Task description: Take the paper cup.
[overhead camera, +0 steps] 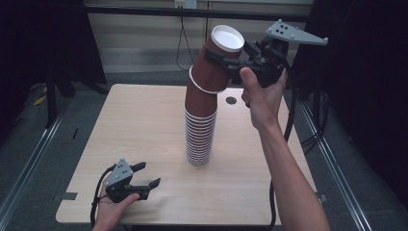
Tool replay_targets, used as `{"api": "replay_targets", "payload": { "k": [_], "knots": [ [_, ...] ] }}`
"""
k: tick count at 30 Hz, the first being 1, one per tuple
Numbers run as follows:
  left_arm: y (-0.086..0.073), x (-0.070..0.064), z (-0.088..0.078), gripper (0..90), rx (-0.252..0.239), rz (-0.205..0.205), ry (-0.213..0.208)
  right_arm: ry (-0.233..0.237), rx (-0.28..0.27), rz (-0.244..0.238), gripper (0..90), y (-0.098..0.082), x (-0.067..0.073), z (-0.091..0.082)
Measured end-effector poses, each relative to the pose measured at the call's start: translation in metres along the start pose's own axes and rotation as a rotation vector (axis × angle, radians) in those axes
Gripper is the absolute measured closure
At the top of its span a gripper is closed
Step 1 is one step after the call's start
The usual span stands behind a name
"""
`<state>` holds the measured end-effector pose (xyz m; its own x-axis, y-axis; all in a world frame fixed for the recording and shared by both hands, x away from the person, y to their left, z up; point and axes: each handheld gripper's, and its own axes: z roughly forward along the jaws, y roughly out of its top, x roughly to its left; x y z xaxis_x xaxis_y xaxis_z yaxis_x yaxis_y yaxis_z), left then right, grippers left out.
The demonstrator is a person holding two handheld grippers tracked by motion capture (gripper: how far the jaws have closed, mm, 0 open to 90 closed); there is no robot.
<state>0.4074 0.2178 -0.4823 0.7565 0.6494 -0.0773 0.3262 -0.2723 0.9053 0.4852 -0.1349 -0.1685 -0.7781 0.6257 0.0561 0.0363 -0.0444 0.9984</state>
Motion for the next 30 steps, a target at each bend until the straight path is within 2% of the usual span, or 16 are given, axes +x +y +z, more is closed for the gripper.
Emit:
{"api": "replay_targets", "payload": {
  "k": [3,4,11,23,30],
  "knots": [
    [0.001,0.001,0.0,22.2,0.002,0.008,-0.001,-0.008,0.0,-0.002,23.2,0.001,0.0,-0.003],
    [0.001,0.0,0.001,22.2,-0.005,-0.003,-0.005,-0.009,-0.002,-0.001,23.2,0.001,-0.001,-0.005],
    [0.003,0.0,0.003,22.2,-0.008,-0.004,-0.003,-0.02,-0.001,-0.001,23.3,0.002,-0.004,-0.02],
    [0.017,-0.003,0.008,22.2,-0.033,0.006,0.001,-0.049,0.009,-0.004,23.3,-0.001,-0.009,-0.048],
    [0.024,-0.011,0.011,22.1,-0.021,0.029,-0.037,-0.062,0.031,-0.013,23.4,-0.008,-0.009,-0.064]
  ]
}}
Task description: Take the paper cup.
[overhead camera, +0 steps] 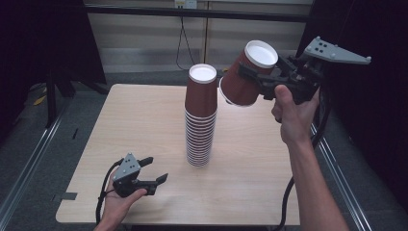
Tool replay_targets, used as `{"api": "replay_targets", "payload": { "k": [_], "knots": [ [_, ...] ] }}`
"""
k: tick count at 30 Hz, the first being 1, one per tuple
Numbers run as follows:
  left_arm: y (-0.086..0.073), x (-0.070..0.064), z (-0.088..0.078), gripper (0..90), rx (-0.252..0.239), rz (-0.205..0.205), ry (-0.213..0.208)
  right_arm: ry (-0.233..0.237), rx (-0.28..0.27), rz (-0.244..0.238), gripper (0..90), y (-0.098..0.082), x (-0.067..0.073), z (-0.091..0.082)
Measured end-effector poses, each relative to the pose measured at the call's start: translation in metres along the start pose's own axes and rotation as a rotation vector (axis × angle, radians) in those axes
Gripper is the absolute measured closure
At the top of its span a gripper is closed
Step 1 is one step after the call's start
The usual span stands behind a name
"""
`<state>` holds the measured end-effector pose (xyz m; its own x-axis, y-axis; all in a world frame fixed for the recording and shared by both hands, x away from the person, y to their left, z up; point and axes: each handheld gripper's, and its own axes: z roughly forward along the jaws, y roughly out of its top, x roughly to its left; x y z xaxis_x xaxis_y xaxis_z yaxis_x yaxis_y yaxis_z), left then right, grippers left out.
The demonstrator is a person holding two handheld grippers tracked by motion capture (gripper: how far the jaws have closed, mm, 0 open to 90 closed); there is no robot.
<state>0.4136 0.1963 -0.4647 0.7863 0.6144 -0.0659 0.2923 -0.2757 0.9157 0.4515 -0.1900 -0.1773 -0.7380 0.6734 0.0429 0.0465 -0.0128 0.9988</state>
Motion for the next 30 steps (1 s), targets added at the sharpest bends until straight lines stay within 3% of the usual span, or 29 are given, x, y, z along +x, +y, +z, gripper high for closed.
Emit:
{"api": "replay_targets", "payload": {
  "k": [4,6,12,19,30],
  "knots": [
    [0.008,-0.008,0.001,20.9,0.01,0.042,-0.029,-0.001,0.034,-0.016,23.4,-0.004,0.001,-0.006],
    [0.013,-0.011,0.002,20.8,-0.002,0.049,-0.05,-0.003,0.049,-0.016,23.5,-0.009,0.0,-0.009],
    [0.024,-0.014,0.007,20.8,-0.027,0.049,-0.054,0.005,0.076,-0.019,23.5,-0.021,0.002,-0.011],
    [0.029,-0.023,0.015,18.3,-0.02,0.081,-0.078,0.036,0.129,0.02,23.5,-0.054,0.003,-0.01],
    [0.037,-0.028,0.02,18.3,-0.04,0.078,-0.12,0.077,0.199,0.054,23.5,-0.1,0.012,-0.011]
  ]
}}
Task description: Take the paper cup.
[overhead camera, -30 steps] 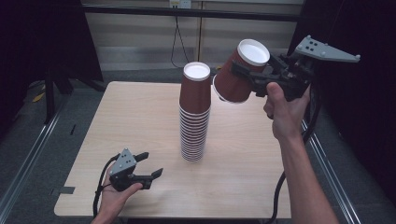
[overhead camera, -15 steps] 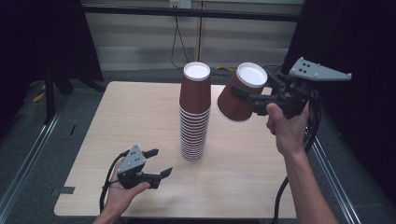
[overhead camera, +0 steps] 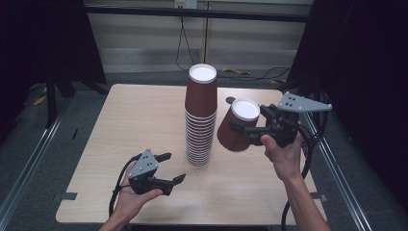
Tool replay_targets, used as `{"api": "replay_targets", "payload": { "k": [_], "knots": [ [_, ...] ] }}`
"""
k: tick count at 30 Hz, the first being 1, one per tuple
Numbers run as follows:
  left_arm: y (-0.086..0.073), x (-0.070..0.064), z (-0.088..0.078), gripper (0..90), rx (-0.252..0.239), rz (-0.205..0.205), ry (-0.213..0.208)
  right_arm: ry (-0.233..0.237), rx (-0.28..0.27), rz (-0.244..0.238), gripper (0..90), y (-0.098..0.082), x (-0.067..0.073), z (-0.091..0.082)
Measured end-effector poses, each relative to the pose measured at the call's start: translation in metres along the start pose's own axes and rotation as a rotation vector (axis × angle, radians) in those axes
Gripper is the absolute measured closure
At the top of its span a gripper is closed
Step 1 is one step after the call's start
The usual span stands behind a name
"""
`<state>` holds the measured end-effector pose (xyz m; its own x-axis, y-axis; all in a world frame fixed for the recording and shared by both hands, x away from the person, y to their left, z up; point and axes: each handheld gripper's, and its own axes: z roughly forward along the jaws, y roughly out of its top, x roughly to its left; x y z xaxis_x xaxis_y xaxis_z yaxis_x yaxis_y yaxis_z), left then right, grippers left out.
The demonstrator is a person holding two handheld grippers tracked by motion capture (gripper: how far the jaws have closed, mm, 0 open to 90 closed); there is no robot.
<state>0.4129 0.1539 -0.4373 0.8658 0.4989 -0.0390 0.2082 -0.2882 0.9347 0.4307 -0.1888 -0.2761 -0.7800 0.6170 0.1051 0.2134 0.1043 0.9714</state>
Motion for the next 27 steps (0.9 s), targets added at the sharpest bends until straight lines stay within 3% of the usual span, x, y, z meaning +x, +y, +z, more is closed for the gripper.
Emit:
{"api": "replay_targets", "payload": {
  "k": [11,14,21,27],
  "knots": [
    [0.01,-0.007,0.007,18.3,-0.02,0.034,-0.051,0.039,0.052,0.037,23.5,-0.041,0.005,0.011],
    [0.011,-0.008,0.009,18.4,-0.028,0.025,-0.074,0.062,0.073,0.042,23.5,-0.051,0.008,0.016],
    [0.016,-0.015,0.015,17.5,-0.057,0.042,-0.119,0.085,0.105,0.038,23.5,-0.062,0.013,0.026],
    [0.022,-0.017,0.018,17.2,-0.063,0.065,-0.13,0.108,0.112,0.051,23.6,-0.071,0.016,0.034]
  ]
}}
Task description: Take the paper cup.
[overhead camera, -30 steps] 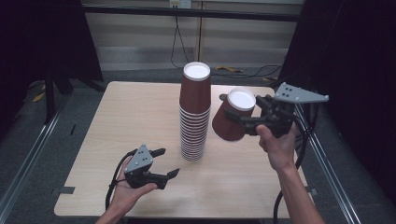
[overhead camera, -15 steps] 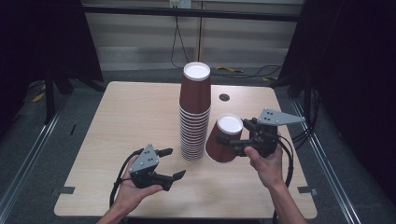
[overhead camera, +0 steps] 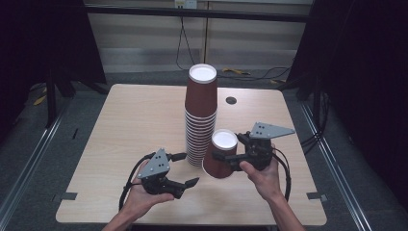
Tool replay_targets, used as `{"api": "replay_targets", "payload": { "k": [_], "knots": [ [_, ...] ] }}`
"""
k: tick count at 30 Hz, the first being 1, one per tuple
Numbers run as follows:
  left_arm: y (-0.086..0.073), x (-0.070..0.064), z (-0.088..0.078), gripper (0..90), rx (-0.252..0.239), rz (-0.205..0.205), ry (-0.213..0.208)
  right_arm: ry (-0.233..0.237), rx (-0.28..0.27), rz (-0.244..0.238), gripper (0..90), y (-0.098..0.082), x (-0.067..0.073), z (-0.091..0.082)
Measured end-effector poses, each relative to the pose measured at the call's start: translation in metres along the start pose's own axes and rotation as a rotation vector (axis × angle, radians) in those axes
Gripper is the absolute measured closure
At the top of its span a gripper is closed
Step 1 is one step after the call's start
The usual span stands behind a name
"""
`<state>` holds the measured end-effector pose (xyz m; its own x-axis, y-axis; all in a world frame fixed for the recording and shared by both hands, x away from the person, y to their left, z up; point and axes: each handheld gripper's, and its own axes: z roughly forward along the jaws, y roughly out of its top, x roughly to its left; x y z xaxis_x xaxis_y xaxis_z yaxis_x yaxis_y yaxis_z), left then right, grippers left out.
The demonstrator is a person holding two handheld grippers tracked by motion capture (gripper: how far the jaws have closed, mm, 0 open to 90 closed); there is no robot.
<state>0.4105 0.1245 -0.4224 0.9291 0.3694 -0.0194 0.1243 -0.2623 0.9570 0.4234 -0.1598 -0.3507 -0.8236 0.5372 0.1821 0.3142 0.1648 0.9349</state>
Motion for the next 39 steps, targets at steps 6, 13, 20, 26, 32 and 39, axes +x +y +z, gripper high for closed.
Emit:
{"api": "replay_targets", "payload": {
  "k": [6,13,20,26,32,39],
  "knots": [
    [0.0,-0.002,0.005,17.1,-0.024,-0.006,-0.021,0.017,0.011,-0.002,23.6,-0.007,0.003,0.007],
    [0.002,-0.007,0.01,15.7,-0.041,0.014,-0.056,0.042,0.007,-0.009,23.6,-0.013,0.007,0.015],
    [0.002,-0.009,0.013,15.6,-0.047,0.015,-0.083,0.069,-0.001,-0.01,23.7,-0.017,0.011,0.017],
    [-0.001,-0.009,0.02,13.0,-0.046,-0.013,-0.113,0.108,-0.006,0.005,23.8,-0.021,0.014,0.022],
    [-0.001,-0.012,0.025,8.0,-0.044,-0.017,-0.116,0.136,-0.011,0.018,23.9,-0.023,0.017,0.027],
    [-0.001,-0.012,0.031,7.3,-0.031,-0.026,-0.127,0.147,-0.014,0.007,23.8,-0.024,0.021,0.03]
  ]
}}
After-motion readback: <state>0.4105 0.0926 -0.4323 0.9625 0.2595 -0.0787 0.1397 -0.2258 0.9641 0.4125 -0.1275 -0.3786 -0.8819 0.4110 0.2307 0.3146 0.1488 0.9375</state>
